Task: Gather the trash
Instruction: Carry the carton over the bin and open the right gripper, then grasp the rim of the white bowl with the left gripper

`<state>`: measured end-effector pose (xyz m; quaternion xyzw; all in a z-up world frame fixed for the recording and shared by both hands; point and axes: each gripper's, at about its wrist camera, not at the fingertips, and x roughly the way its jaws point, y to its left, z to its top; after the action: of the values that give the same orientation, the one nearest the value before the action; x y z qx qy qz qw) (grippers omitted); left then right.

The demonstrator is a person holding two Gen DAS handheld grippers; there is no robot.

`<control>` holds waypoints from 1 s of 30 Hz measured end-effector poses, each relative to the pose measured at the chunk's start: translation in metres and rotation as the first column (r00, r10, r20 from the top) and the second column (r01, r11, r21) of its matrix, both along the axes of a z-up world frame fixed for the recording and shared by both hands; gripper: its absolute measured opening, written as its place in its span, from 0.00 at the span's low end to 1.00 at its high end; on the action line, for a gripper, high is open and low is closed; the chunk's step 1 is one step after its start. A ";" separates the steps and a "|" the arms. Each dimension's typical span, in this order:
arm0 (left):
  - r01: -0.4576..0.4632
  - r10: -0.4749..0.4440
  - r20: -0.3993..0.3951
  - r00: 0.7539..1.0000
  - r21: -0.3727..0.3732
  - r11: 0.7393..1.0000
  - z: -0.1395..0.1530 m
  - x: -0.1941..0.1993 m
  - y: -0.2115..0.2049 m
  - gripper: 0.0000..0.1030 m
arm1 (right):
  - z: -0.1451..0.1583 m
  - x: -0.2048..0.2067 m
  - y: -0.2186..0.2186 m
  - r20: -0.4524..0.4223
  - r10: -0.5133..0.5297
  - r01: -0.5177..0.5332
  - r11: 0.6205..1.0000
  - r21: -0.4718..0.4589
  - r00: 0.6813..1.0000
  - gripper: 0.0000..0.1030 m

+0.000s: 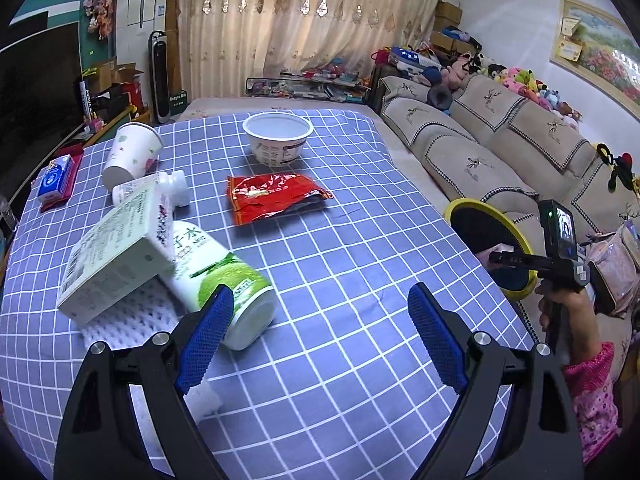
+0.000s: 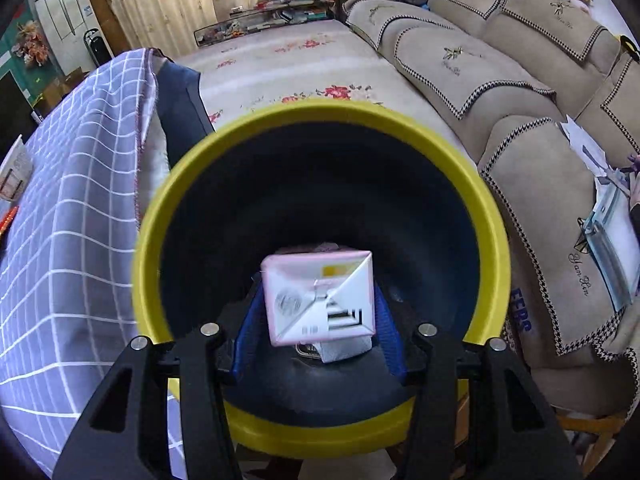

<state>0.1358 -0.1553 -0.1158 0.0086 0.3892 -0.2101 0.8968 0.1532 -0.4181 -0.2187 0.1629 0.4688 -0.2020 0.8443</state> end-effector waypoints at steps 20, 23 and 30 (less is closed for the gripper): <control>0.013 -0.013 0.008 1.000 0.025 1.000 0.042 0.082 -0.033 0.85 | 0.037 -0.018 0.013 0.117 0.035 -0.035 0.999 -0.007 0.993 0.63; 0.040 -0.039 -0.023 0.999 0.033 0.999 0.049 0.118 -0.051 0.85 | 0.038 -0.016 0.013 0.124 0.041 -0.041 0.999 0.000 0.991 0.63; 0.066 -0.060 -0.054 0.997 0.118 0.991 0.048 0.186 -0.094 0.77 | 0.043 -0.018 0.010 0.152 0.045 -0.049 0.999 0.020 0.987 0.64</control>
<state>0.3222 -0.2496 -0.0679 0.0693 0.4229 -0.2147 0.8776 0.1351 -0.4083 -0.1756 0.1767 0.4094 -0.1635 0.8800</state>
